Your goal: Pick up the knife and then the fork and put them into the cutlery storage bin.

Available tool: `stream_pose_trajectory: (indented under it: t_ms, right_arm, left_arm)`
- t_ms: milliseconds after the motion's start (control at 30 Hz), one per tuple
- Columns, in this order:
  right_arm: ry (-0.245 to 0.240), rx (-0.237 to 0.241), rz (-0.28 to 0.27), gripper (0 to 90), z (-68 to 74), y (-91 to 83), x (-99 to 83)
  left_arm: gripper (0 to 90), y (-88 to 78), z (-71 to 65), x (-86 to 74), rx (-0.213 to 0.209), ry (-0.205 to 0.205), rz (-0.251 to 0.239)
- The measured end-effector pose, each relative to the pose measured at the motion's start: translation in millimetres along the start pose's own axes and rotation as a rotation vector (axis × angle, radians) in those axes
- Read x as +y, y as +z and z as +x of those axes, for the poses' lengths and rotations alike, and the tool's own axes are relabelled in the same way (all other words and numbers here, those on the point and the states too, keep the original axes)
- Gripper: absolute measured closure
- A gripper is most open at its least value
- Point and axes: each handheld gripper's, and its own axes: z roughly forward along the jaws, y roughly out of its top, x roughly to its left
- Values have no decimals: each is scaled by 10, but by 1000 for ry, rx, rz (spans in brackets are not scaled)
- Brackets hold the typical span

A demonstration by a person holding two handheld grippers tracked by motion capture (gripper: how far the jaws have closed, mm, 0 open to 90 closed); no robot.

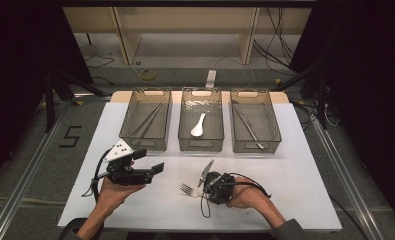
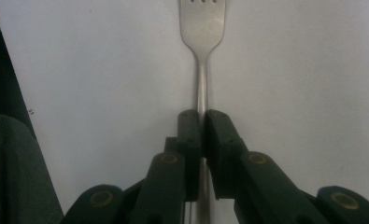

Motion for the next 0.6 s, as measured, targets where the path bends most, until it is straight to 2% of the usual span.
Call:
stream_pose_trajectory:
  t_ms: [100,267,367,433,467,500,533,600]
  right_arm:
    - [32,4,-10,849,2,-1,-1]
    - [44,10,-49,850,-50,-34,-18]
    - [49,8,-76,851,-98,-106,-45]
    - [66,13,-97,851,-131,-168,-68]
    - [101,17,-107,851,-137,-207,-75]
    - [93,12,-121,851,-170,-235,-94]
    - [117,17,-121,851,-185,-275,-107]
    - [128,4,-145,851,-240,-351,-141]
  left_arm:
    - [159,0,0,2,-1,1,1]
    - [158,-2,7,4,-1,1,-2]
    - [159,-4,8,2,2,1,-3]
    - [159,-5,6,3,3,-4,-8]
    - [159,-6,7,3,3,0,-4]
    - [159,-4,7,2,2,2,-4]
    - [159,-3,4,1,2,0,-3]
    - [159,-2,4,2,2,-1,-3]
